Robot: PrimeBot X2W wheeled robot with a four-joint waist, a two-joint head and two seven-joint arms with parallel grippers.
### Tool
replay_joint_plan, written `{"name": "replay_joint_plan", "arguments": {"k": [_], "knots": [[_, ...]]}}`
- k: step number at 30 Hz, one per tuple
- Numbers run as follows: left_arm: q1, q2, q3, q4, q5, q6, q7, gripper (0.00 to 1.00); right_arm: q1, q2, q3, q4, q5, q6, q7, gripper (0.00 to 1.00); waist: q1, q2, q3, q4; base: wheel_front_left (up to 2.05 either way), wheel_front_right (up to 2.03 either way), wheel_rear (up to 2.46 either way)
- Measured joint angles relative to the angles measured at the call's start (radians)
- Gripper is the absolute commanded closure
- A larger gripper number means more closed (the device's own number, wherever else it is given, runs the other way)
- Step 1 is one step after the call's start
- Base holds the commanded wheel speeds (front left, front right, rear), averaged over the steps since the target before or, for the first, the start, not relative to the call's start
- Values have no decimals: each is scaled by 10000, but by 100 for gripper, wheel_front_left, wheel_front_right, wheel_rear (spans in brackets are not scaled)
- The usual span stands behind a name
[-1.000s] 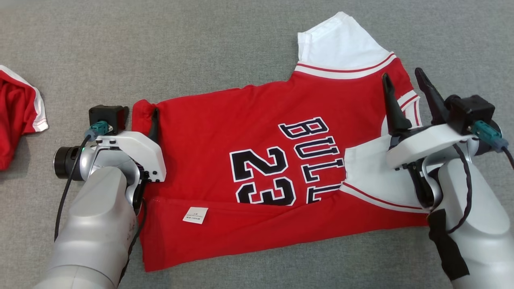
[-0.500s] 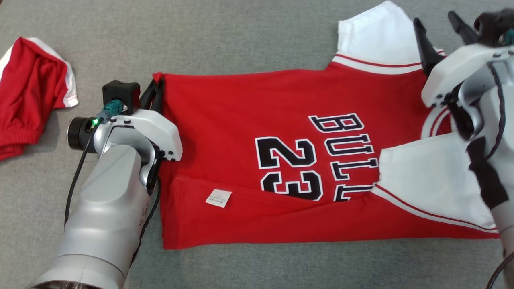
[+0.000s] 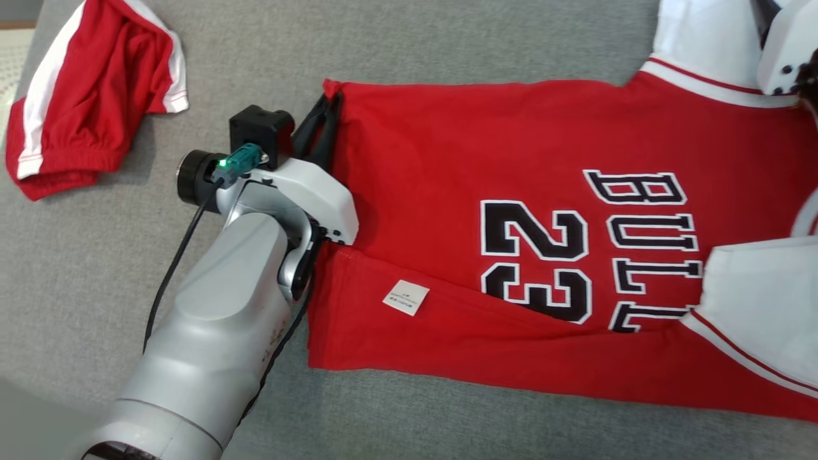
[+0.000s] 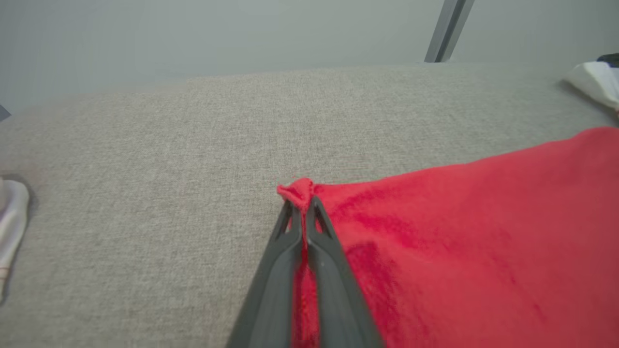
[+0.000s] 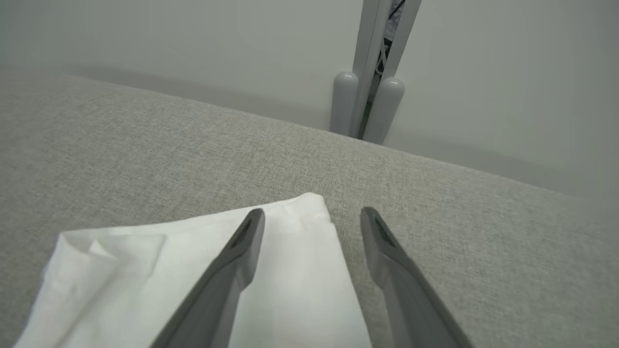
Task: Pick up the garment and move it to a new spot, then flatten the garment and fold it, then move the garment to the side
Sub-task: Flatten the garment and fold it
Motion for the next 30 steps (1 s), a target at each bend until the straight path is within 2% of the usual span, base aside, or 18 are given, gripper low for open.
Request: {"name": "replay_joint_plan", "arguments": {"k": [8, 9, 10, 11, 12, 17, 23, 30], "knots": [[-284, -6, -911, -506, -838, 499, 0, 100, -745, -105, -159, 686, -460, 0, 594, 0, 0, 0, 463, 480, 0, 0, 0], [-295, -8, -972, -529, -899, 541, 0, 100, -791, -109, -163, 742, -502, -2, 667, 15, 0, 0, 483, 518, 0, 0, 0], [-311, -4, -1030, -541, -957, 564, 0, 100, -800, -111, -174, 775, -543, -2, 677, 55, 0, 0, 490, 542, 0, 0, 0], [-323, -4, -1072, -541, -991, 602, 0, 100, -811, -132, -155, 802, -589, -2, 677, 89, 0, 0, 484, 551, 0, 0, 0], [-340, -12, -1101, -541, -1028, 646, 0, 100, -837, -138, -132, 826, -679, -2, 677, 100, -1, 0, 484, 550, 0, 0, 0], [-499, -12, -913, -483, -997, 790, 0, 100, -904, -192, -359, 894, -915, 6, 288, 100, 0, 0, 525, 412, 0, 0, 0], [-580, -23, -215, -445, -529, 838, 0, 100, -927, -510, -1078, 844, -1298, 2, -940, 100, 0, 0, 438, 104, 0, 0, 0], [-770, 184, 780, -468, 449, 709, 0, 100, -869, -13, -2161, 665, -1645, 2, -2431, 100, 0, 0, 195, -505, 0, 0, 0]]}}
